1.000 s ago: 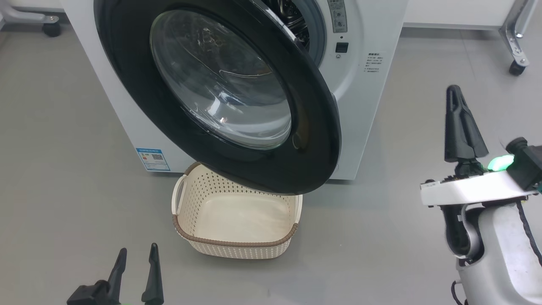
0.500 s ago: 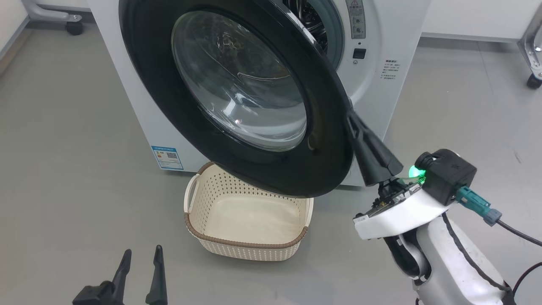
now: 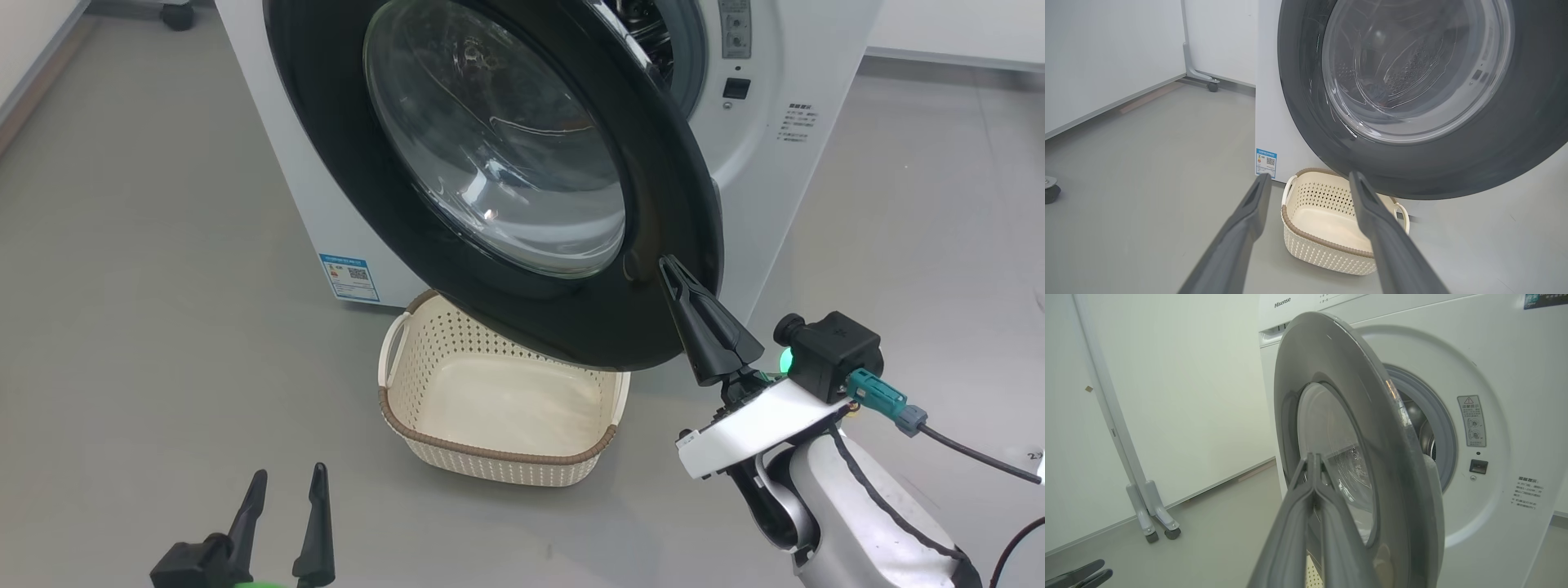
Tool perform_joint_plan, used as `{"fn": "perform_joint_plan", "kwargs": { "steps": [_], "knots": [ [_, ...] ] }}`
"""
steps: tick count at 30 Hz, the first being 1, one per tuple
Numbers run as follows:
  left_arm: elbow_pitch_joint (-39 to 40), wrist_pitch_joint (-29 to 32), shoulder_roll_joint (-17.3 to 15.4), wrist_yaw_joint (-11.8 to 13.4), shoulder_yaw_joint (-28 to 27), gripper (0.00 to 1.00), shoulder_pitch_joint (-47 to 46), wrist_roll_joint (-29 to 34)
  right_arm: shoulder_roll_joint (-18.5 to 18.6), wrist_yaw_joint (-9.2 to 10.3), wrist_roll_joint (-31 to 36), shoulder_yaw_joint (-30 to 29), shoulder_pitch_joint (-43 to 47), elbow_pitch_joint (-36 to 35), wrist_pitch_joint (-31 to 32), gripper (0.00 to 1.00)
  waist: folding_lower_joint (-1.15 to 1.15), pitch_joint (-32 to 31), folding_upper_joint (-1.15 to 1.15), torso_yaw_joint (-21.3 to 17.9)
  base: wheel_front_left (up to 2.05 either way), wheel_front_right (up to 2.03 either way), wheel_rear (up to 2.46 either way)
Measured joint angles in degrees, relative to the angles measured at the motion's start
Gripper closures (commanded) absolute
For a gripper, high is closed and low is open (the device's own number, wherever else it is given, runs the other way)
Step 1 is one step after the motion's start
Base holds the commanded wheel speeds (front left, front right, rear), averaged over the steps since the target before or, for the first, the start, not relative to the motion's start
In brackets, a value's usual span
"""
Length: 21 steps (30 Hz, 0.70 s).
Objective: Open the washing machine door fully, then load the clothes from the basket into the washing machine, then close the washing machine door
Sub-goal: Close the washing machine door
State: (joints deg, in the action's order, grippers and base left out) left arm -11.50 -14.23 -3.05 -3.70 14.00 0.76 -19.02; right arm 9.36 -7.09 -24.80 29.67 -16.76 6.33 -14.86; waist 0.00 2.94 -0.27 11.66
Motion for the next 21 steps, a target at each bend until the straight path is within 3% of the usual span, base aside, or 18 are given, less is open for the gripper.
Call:
{"fn": "perform_joint_plan", "kwargs": {
  "steps": [21],
  "knots": [
    [1.82, 0.00, 0.62, -0.18, 0.04, 0.00, -1.86, -0.16, 1.81, 0.00, -0.42, -1.25, -4.09, 2.91, 0.00, 1.00, 0.00, 5.06, 0.00, 4.69, 0.00, 0.00, 0.00]
  ]
}}
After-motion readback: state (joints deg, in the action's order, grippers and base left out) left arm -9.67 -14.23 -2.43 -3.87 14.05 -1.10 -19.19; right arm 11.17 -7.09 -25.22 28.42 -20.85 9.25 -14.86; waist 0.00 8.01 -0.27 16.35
